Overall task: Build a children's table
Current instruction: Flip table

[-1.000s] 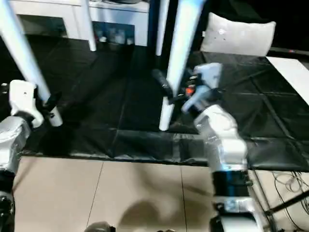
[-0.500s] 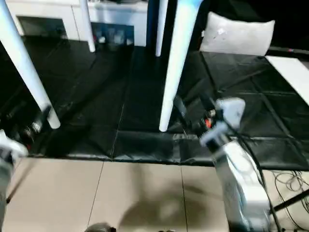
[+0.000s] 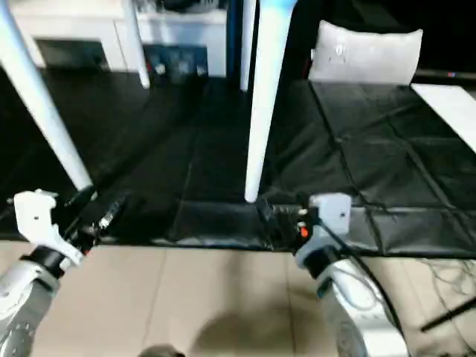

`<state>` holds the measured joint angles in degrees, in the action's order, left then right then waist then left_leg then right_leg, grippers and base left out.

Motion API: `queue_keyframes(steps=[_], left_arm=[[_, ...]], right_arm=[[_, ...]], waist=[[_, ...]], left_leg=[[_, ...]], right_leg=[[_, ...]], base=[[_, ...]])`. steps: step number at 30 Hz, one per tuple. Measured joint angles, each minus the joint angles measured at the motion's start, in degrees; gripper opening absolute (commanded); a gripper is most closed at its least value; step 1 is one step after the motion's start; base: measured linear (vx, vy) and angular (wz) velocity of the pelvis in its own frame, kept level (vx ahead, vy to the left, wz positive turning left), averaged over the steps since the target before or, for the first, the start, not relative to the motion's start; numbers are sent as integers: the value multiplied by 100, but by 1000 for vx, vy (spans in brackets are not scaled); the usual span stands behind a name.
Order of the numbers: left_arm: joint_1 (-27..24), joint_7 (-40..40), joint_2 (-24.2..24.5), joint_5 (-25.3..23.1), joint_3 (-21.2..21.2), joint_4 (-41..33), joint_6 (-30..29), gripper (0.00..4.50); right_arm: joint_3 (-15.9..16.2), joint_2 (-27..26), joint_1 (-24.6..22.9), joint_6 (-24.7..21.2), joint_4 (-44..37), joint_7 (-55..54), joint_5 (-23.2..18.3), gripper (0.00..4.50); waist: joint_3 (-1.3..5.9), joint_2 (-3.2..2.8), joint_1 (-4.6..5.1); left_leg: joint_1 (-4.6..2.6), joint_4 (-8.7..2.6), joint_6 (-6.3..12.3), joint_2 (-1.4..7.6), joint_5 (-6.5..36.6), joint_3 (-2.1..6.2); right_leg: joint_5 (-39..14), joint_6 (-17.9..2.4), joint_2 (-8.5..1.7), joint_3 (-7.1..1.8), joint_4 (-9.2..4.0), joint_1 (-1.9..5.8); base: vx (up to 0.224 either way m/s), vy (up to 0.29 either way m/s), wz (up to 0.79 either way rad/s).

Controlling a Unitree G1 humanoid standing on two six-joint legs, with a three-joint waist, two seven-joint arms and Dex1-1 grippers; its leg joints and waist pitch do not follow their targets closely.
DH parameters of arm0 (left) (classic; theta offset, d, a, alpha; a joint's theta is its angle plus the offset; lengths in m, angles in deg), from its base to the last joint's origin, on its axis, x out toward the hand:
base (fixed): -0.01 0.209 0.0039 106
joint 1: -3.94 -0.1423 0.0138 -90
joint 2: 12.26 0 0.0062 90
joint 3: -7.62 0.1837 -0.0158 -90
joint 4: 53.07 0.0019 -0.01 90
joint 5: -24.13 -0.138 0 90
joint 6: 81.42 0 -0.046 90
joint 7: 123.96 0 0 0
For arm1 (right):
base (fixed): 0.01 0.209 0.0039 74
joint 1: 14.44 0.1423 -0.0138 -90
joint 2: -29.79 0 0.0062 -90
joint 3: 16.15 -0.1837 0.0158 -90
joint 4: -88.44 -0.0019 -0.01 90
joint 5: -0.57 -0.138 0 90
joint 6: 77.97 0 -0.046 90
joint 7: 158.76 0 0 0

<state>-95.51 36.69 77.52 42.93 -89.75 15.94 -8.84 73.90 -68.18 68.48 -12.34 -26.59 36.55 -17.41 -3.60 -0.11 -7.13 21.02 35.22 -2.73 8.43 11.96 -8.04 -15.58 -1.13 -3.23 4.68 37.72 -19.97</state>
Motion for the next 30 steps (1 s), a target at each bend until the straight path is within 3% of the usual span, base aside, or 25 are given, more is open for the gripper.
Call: queue_keyframes(steps=[9, 15, 18, 19, 21, 24, 25, 26, 28, 30], left_arm=[[-460, -832, 267, 187, 164, -81, 318, 371], [-449, -1029, 415, 212, 199, 222, 197, 371], [-509, -978, 243, 207, 280, 222, 214, 371], [-516, -960, 163, 178, 395, 222, 217, 371], [-452, -935, 159, -1, 682, 258, 239, 371], [-351, -934, 142, -166, 994, 360, 252, 371], [-354, -1005, 133, -158, 1062, 370, 235, 371], [-359, -1058, 136, -143, 1102, 370, 200, 371], [-367, -1183, 158, -48, 1156, 369, 68, 371], [-444, -1228, 210, -52, 1212, 377, -43, 371]], right_arm=[[479, 266, -652, 471, -50, 1156, -375, 450], [414, 342, -629, 642, 358, 1310, -399, 450], [339, 325, -611, 758, 476, 1265, -390, 450], [293, 325, -604, 784, 515, 1264, -389, 450], [239, 373, -600, 795, 519, 1333, -446, 450], [256, 566, -584, 849, 572, 1586, -483, 450], [253, 666, -581, 889, 638, 1698, -483, 450], [247, 706, -577, 904, 705, 1780, -485, 450], [274, 819, -569, 910, 785, 1985, -491, 450], [292, 957, -561, 909, 897, 2208, -491, 450]], waist=[[14, -13, 128], [43, -43, 119], [81, -93, 130], [116, -117, 130], [129, -147, 125], [79, -203, 134], [31, -282, 167], [7, -310, 212], [-22, -377, 307], [-36, -371, 395]], left_leg=[[5, -67, 35, 0, 21, -26], [-5, -64, 33, 0, 18, -31], [50, -58, 117, 2, -66, -32], [101, -38, 136, 3, -82, -32], [149, -19, 156, 11, -100, -32], [24, -23, 116, 18, -71, -39], [-55, -29, 99, 22, -57, -20], [-98, -48, 82, 27, -44, -7], [-103, -91, 76, 26, -40, -3], [-94, -106, 76, 0, -40, -8]], right_leg=[[14, 17, 0, 10, -125, 6], [36, 8, -1, 4, -126, 35], [85, 1, -1, 16, -125, -23], [110, -3, -3, 23, -120, -85], [147, -5, -4, 36, -123, -124], [125, 55, -17, 50, -178, -37], [104, 88, -18, 83, -231, 62], [93, 102, -18, 107, -288, 123], [86, 106, -18, 116, -360, 140], [86, 105, -27, 82, -363, 125]], base=[[32, 8, -1], [0, 0, 0], [0, 0, 0], [0, 0, 0], [-29, 7, 1], [-76, 19, 1], [-73, 42, -9], [-73, 42, -9], [-25, 25, -5], [0, 0, 0]])
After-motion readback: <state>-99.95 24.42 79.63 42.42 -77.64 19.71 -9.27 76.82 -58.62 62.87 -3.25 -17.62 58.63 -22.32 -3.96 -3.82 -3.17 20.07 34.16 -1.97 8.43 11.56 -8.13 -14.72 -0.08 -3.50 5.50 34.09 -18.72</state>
